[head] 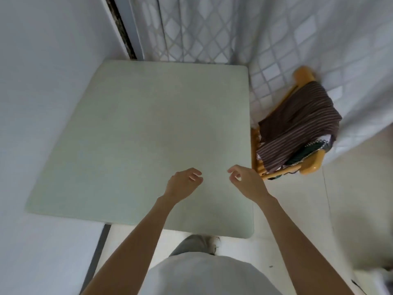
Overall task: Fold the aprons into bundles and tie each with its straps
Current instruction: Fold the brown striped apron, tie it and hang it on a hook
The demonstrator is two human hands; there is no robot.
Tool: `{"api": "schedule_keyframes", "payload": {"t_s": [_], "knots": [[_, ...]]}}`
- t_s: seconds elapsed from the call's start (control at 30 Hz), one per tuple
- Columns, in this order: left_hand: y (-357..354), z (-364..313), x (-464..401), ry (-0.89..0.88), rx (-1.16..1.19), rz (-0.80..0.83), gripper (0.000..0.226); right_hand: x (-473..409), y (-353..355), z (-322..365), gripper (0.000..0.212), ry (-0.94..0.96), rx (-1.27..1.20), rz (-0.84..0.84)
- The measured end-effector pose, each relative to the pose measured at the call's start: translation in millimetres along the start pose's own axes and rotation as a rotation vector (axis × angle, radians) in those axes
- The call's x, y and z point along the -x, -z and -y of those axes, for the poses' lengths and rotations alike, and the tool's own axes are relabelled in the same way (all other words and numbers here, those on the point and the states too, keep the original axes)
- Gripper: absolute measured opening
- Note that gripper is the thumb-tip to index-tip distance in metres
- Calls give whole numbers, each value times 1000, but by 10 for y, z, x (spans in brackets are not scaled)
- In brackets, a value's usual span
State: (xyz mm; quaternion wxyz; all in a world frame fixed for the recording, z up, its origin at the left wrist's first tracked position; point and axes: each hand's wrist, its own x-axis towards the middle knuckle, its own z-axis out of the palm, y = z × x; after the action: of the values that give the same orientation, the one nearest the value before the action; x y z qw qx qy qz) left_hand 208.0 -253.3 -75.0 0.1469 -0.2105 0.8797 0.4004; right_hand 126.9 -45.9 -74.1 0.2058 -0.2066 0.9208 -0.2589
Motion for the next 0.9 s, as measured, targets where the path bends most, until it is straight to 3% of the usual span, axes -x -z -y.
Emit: {"api": "schedule_keyframes", "payload": {"t_s": [0.2, 0.37, 0.5, 0.63, 0.77, 0.9], "knots": [[-495, -357, -375, -8, -88, 92, 21, 383, 103, -502, 18, -409, -150, -253], [-731, -943, -694, -186, -270, 225, 25, 487, 566, -841, 15, -402, -125, -532], [-1031, -1645, -1095, -335, -219, 249, 34, 326, 1179, -1332, 17, -299, -117, -667], [-1448, -2331, -1522, -444, -58, 116, 52, -102, 1781, -1947, 26, -135, -1, -613], [-1791, -2828, -1881, -395, 47, 159, 75, -573, 2137, -2529, 57, -35, 95, -364], [-1958, -3072, -2058, -382, 17, 297, 97, -875, 2347, -2795, 92, -29, -201, -94]]}}
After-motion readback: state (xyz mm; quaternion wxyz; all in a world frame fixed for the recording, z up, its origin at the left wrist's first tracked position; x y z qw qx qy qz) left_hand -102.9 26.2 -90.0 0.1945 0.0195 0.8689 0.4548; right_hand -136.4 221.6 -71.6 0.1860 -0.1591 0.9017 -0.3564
